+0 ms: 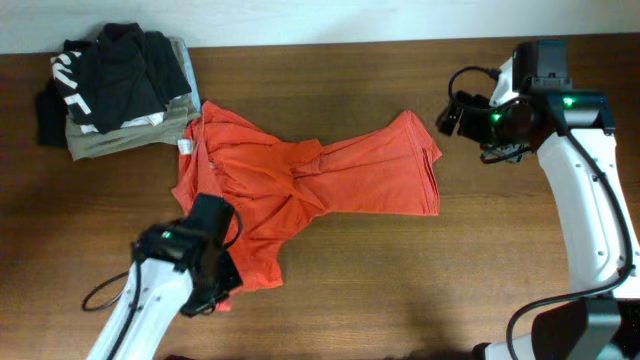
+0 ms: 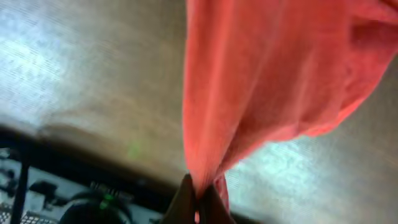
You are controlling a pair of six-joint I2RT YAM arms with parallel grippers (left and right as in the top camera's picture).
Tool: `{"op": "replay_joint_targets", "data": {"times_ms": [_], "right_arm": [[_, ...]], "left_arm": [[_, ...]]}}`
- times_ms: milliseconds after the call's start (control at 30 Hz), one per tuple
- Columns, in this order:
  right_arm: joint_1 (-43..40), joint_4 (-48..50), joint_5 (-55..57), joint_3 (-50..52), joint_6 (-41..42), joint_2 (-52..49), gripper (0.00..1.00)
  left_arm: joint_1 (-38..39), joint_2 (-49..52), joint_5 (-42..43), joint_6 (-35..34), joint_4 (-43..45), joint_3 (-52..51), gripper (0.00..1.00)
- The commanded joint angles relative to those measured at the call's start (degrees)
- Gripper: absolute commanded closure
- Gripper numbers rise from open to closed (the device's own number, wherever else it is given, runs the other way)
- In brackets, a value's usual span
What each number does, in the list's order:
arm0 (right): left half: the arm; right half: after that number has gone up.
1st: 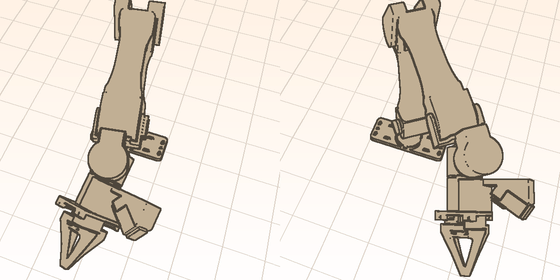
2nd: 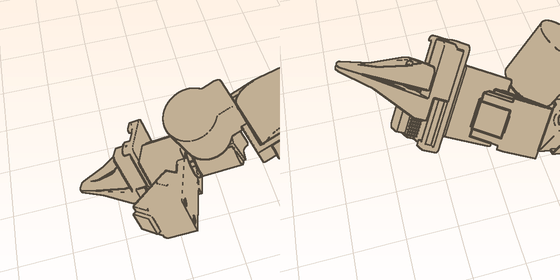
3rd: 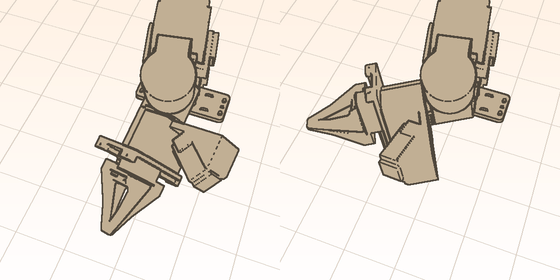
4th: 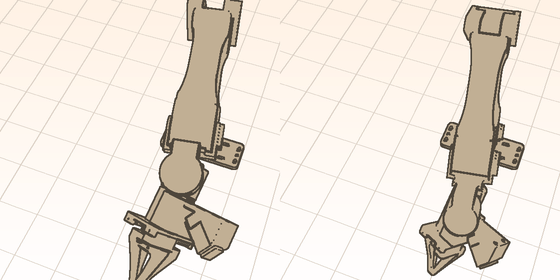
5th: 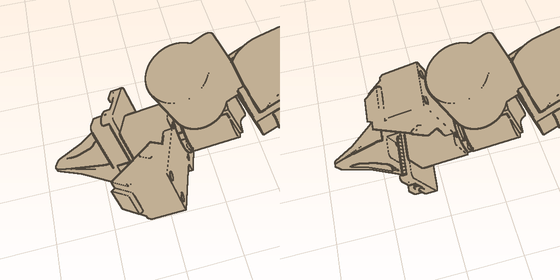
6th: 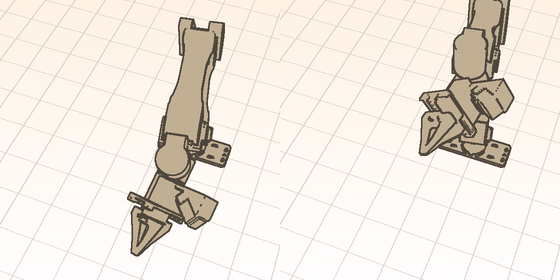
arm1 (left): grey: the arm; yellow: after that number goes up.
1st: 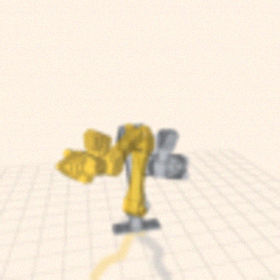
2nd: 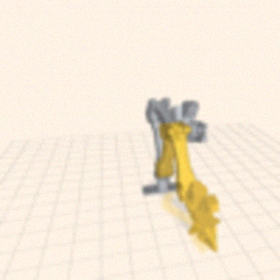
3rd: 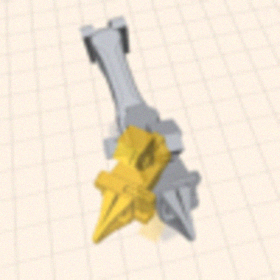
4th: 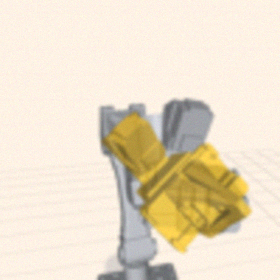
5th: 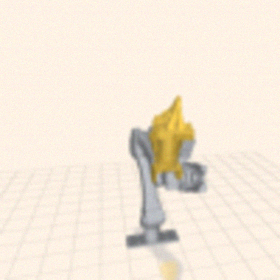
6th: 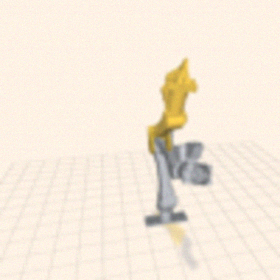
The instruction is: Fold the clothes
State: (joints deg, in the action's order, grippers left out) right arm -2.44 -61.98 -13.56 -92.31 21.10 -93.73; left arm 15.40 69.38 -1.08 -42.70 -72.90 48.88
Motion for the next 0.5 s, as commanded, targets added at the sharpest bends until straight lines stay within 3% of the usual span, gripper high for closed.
{"op": "replay_joint_targets", "data": {"times_ms": [0, 100, 267, 333, 467], "right_arm": [[-0.22, 0.22, -3.15, -0.48, 0.85, 0.35, 0.01], [-0.22, 0.15, -0.02, -0.48, 0.83, -0.02, 0.01], [2.82, -0.98, -3.85, 1.18, 0.04, -8.13, 0.01], [9.55, 3.34, -11.32, 1.18, -7.04, -12.81, 0.01], [26.14, 16.70, -10.29, 1.18, -6.40, -23.34, 0.01]], "left_arm": [[-0.20, -6.45, -0.42, 0.70, -3.54, 0.57, 0.99], [-0.20, -12.61, -6.99, -5.31, -7.48, 1.51, 0.99], [-0.17, -15.08, -7.32, -5.29, -6.40, 1.95, 0.99], [-0.17, -14.01, -7.32, -5.29, -6.16, 1.90, 0.99], [-0.17, -11.13, -7.32, -5.29, -6.27, 1.84, 0.99]]}}
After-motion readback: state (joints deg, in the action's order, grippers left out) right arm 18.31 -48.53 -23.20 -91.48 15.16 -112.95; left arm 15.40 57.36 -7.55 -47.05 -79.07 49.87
